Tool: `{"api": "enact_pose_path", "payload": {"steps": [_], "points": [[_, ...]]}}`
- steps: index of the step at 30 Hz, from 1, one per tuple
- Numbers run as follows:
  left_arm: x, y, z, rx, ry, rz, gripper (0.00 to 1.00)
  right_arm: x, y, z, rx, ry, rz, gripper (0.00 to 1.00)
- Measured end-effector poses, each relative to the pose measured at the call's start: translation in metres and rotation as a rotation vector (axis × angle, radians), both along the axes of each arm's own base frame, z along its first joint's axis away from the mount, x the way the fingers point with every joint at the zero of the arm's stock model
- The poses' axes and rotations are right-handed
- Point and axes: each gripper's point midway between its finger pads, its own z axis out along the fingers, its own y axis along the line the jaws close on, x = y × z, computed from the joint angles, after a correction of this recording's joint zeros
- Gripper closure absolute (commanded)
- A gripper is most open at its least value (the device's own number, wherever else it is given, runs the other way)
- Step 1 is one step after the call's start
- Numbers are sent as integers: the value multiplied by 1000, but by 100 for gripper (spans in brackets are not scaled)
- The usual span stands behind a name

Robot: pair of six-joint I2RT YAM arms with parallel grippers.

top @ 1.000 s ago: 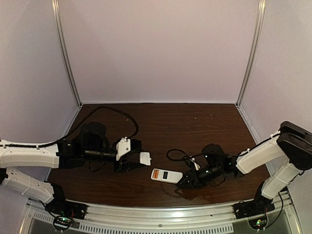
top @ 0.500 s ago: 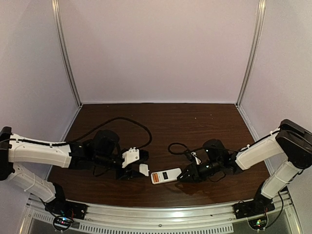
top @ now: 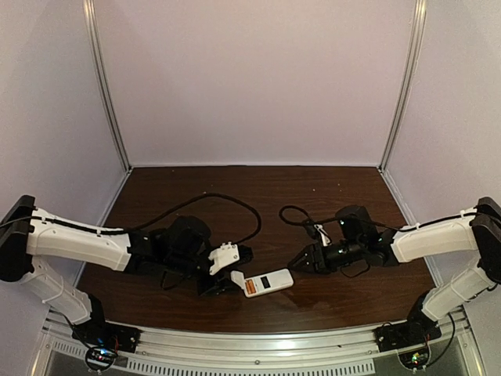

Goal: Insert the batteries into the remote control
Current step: Hold the remote control without the battery cover at the center of the board.

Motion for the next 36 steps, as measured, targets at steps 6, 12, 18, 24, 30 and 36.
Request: {"api": "enact_pose_path", "payload": {"steps": [6, 12, 18, 24, 30, 36], "points": [[0, -4, -16, 37, 18, 45, 81, 16, -9, -16, -74, -13, -30, 48], [10, -11, -30, 95, 30, 87, 81, 17, -11, -34, -132, 1, -19, 48], [17, -22, -25, 105, 23, 94, 81, 18, -10, -43, -145, 15, -18, 49], [13, -23, -37, 155, 38, 79, 81, 21, -7, -46, -134, 25, -28, 51], [11, -22, -39, 180, 41, 69, 81, 24, -4, -46, -116, 28, -36, 52], [13, -26, -40, 187, 36, 61, 80, 26, -2, -44, -102, 27, -41, 53]]}}
